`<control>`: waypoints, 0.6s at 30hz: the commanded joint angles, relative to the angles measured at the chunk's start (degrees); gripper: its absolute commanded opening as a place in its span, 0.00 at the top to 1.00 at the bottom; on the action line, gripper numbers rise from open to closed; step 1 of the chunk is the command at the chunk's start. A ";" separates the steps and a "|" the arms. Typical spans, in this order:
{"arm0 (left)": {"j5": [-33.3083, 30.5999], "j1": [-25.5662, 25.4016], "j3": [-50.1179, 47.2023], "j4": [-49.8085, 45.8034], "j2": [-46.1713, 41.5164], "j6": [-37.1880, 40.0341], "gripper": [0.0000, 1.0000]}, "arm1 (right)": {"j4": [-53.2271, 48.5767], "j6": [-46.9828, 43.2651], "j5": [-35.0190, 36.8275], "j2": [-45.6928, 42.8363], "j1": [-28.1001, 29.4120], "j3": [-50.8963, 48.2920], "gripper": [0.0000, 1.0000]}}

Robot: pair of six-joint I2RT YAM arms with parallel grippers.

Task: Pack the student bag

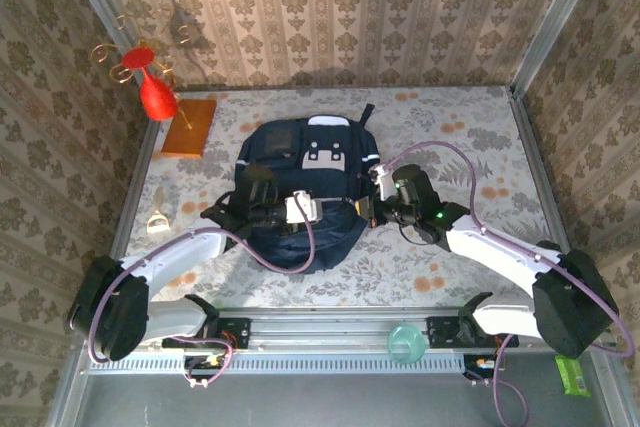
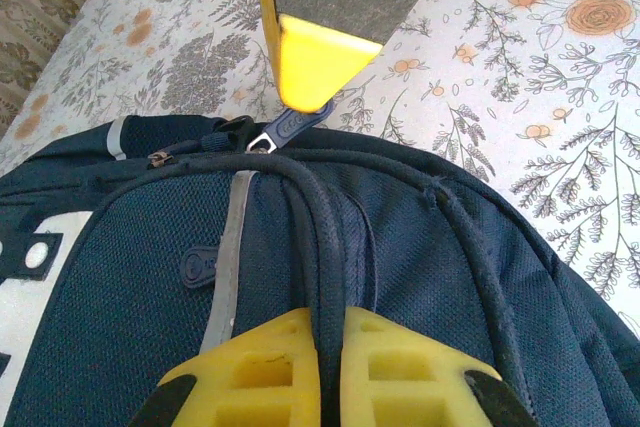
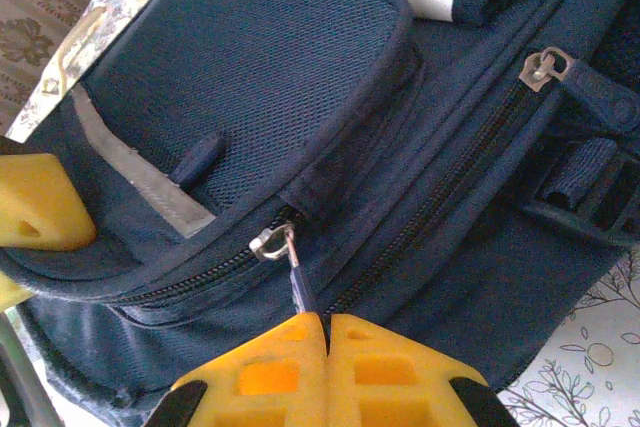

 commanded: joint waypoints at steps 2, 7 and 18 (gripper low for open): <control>8.13 0.76 -0.58 -0.90 -1.30 1.71 1.00 | -1.92 0.22 9.12 2.52 -1.23 1.15 1.00; 10.41 0.85 -0.35 -1.54 -1.06 2.63 1.00 | -1.85 2.02 12.75 4.51 -1.23 1.89 1.00; 10.57 0.90 -0.08 -1.34 -0.27 2.90 1.00 | 0.82 1.28 12.01 5.75 -1.21 2.29 1.00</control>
